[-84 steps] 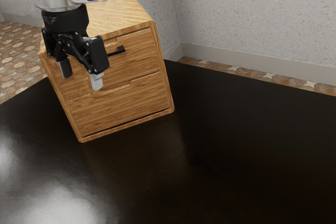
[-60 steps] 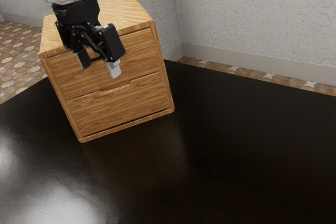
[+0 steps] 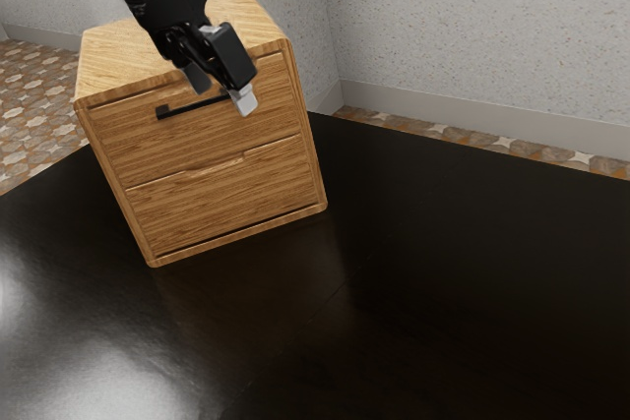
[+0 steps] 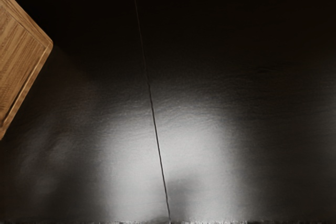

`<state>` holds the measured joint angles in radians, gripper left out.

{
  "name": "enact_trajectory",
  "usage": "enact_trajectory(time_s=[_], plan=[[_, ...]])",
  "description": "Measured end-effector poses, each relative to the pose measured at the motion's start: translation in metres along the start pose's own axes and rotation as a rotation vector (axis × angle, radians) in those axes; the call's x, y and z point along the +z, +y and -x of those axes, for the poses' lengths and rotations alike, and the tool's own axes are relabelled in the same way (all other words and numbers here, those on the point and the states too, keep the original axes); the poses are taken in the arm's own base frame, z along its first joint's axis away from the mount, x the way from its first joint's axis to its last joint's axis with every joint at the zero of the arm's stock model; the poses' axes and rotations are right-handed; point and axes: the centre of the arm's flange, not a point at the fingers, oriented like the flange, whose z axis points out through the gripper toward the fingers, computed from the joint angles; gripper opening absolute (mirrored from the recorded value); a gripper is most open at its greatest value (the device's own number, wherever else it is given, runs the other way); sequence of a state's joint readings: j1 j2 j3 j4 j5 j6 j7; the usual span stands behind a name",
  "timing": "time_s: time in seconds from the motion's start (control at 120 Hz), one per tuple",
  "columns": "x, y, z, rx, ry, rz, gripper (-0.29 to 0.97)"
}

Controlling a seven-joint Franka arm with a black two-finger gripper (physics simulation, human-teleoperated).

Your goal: Pull the drawer handle with one arm to open the drawer

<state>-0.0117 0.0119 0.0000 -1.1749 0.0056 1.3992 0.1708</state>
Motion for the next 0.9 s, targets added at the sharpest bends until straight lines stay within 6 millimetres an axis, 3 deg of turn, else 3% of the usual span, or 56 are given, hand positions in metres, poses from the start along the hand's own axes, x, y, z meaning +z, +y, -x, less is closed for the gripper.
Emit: enact_trajectory(time_s=[0.35,0.633,0.9], plan=[[0.049,-0.013,-0.005,0.081,-0.091,-0.048,0.68],[0.050,-0.031,-0.004,0.130,-0.086,-0.101,0.68],[0.040,-0.066,0.007,0.111,-0.082,-0.132,0.68]])
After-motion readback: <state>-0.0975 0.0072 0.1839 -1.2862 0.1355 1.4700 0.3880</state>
